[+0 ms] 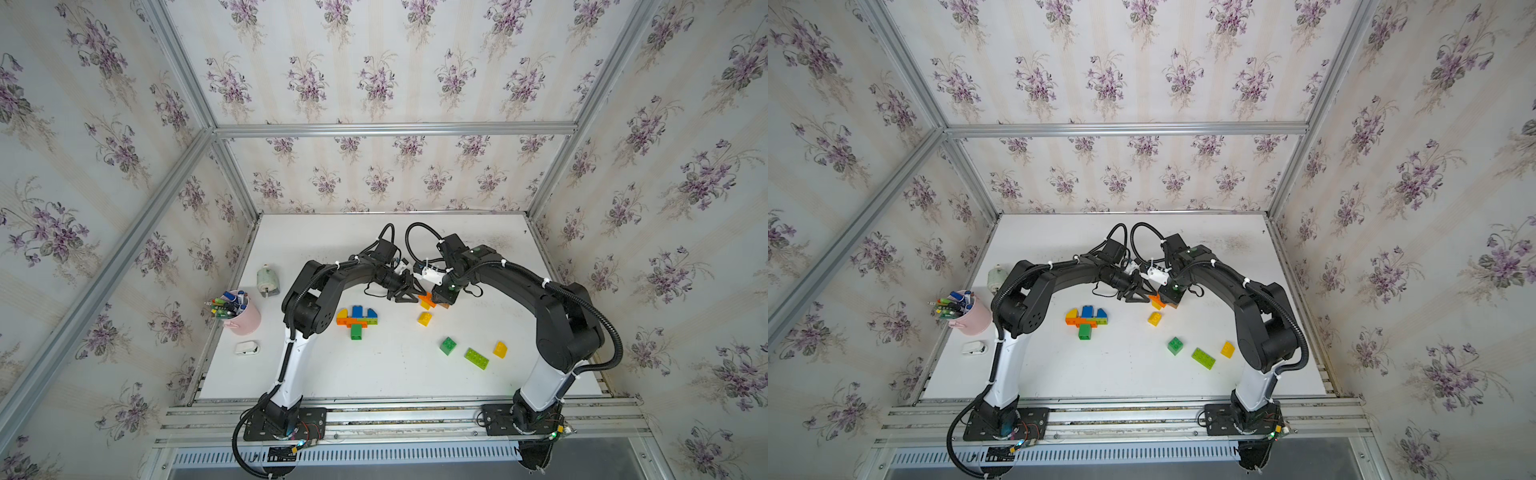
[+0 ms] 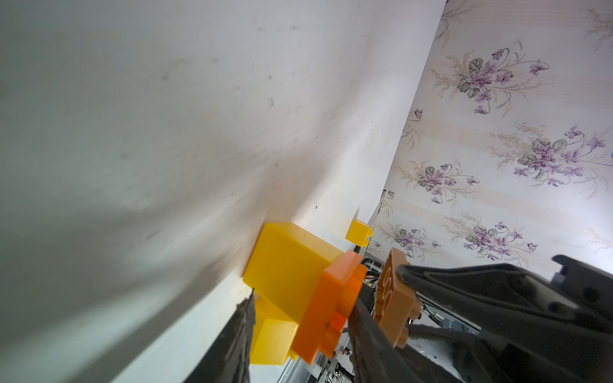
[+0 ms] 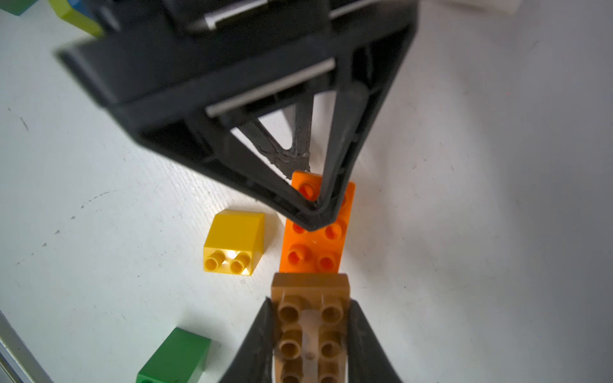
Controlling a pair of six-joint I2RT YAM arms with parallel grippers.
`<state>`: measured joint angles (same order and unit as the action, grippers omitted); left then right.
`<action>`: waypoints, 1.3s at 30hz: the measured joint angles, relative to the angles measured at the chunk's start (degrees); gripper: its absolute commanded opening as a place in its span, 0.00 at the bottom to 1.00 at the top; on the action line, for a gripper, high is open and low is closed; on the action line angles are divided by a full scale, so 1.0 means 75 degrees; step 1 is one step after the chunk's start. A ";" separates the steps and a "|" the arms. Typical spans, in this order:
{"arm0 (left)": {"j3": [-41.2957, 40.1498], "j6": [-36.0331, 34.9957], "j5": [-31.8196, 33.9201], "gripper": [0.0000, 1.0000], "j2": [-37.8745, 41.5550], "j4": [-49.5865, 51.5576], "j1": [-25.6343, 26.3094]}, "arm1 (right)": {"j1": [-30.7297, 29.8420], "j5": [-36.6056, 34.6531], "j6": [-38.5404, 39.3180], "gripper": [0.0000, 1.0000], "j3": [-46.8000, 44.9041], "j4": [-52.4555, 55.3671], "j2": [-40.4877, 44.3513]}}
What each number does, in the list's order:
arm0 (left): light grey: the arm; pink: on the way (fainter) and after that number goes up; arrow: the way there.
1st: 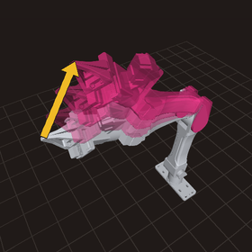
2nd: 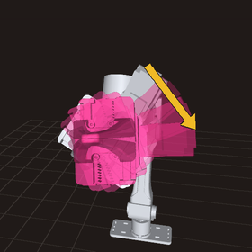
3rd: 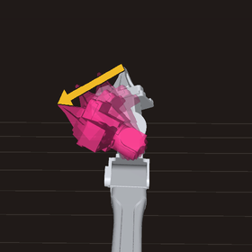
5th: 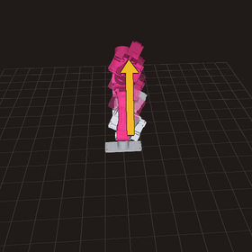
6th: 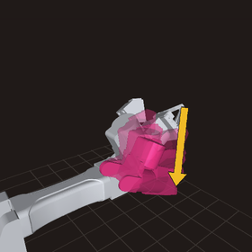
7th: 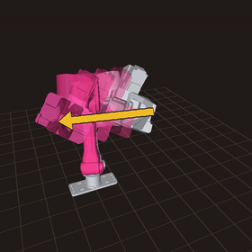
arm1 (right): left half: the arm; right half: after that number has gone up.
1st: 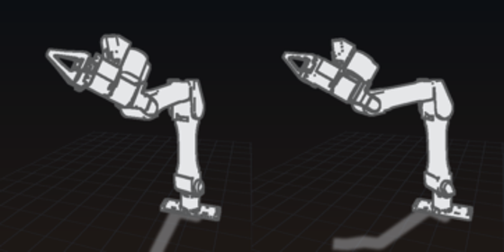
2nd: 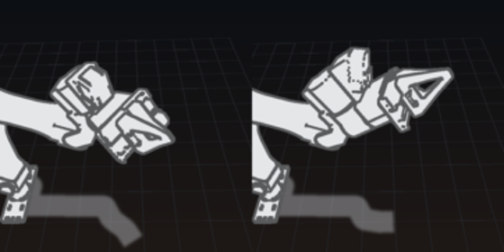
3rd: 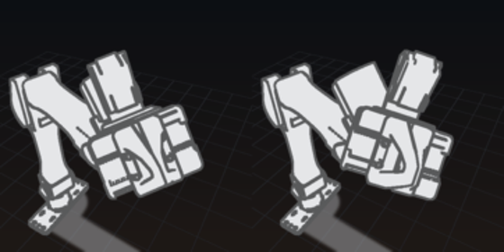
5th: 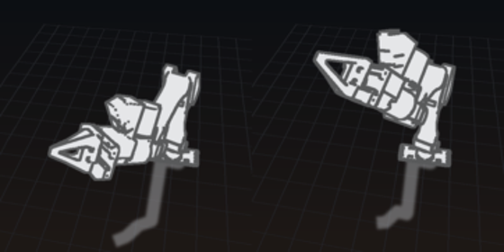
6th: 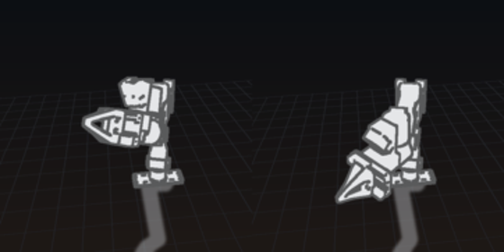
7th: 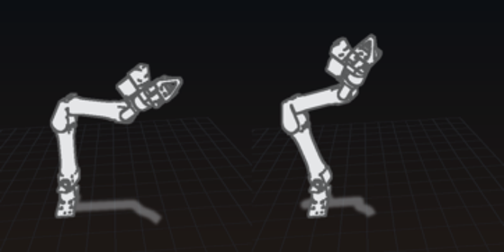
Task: Assemble a fork with lego
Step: Assemble the lego brick with the lego brick.
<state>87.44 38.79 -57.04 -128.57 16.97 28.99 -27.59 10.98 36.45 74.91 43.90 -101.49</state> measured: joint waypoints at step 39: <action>-0.0347 0.0146 -0.0469 0.35 -0.0041 -0.0723 -0.0061 | -0.0169 0.0009 -0.0455 0.22 -0.0175 -0.0367 -0.0306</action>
<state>84.84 39.88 -60.55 -128.88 11.55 28.53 -28.86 11.05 33.04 73.60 41.15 -103.79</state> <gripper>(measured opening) 0.346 0.297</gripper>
